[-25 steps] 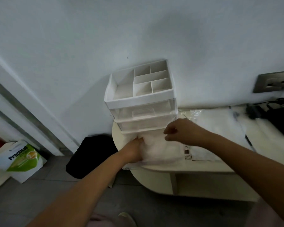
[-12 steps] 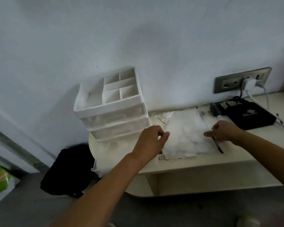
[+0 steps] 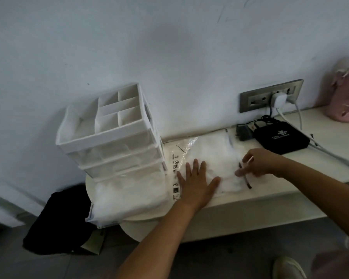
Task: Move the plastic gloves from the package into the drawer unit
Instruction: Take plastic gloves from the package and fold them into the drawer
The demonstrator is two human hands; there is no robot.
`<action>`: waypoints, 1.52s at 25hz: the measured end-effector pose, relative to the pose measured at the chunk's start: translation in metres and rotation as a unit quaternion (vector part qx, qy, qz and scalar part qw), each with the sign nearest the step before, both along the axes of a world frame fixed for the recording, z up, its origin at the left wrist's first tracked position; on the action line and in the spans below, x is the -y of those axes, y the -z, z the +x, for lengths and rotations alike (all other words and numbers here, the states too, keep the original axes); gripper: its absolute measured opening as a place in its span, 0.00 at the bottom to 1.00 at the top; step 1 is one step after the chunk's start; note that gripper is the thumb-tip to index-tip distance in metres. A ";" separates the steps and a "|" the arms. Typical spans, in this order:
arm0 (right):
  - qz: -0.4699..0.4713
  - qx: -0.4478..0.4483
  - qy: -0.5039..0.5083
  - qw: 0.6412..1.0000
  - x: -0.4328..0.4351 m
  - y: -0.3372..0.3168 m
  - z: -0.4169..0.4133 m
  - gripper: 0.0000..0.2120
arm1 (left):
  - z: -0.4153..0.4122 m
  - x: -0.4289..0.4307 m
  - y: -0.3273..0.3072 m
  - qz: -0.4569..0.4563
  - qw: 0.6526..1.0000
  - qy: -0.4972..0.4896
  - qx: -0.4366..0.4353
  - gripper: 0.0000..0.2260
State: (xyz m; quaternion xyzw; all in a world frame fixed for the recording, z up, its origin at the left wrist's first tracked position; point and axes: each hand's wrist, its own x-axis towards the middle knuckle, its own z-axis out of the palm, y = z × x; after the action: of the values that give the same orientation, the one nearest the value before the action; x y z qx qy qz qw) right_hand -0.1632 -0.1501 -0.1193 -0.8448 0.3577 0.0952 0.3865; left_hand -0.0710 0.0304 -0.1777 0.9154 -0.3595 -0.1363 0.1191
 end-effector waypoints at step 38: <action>0.620 0.356 -0.036 0.698 -0.035 -0.085 0.004 0.09 | -0.014 -0.006 -0.068 -0.446 0.620 -0.022 -0.646 0.41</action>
State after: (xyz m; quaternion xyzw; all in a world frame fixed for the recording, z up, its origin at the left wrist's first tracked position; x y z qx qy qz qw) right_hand -0.1592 -0.1155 -0.0344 -0.3965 0.0229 0.0012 0.9177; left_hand -0.0847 0.0367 -0.1099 0.4344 -0.1861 -0.5126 0.7169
